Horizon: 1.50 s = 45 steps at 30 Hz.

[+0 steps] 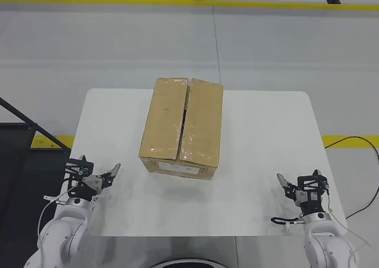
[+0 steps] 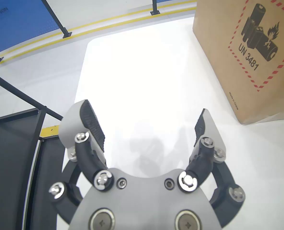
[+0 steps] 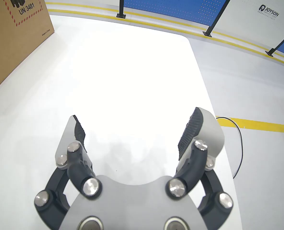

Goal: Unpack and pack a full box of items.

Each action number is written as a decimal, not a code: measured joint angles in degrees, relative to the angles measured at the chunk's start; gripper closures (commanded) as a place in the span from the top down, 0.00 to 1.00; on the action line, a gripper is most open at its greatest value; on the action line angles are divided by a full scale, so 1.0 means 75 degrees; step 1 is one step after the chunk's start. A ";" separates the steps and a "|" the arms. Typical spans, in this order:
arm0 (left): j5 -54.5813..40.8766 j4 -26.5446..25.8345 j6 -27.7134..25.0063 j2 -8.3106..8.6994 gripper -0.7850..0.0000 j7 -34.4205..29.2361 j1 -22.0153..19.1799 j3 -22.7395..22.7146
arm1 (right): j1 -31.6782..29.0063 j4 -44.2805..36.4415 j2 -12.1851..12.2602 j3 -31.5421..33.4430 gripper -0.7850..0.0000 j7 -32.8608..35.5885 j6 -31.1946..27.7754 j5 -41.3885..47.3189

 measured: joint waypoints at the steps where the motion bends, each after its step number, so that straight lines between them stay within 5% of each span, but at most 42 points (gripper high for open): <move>1: 0.0000 0.0000 0.0000 0.0000 1.00 0.0000 0.0000 0.0000 | 0.0000 0.0000 0.0000 0.0000 1.00 0.0000 0.0000 0.0000; 22: -0.0400 -0.0114 -0.0279 -0.0028 1.00 0.0375 0.0073 -0.0084 | 0.0034 -0.0186 -0.0004 -0.0017 1.00 -0.0116 -0.0107 -0.0125; 35: -0.1416 -0.0759 -0.0769 -0.0038 1.00 0.0651 0.0478 -0.0905 | 0.0038 -0.1928 -0.0015 -0.0323 1.00 -0.0655 -0.0969 -0.0579; 45: -0.2082 -0.1076 -0.0882 -0.0055 1.00 0.0042 0.0589 -0.1208 | 0.0026 -0.3102 -0.0024 -0.0923 1.00 -0.0928 -0.1586 -0.1151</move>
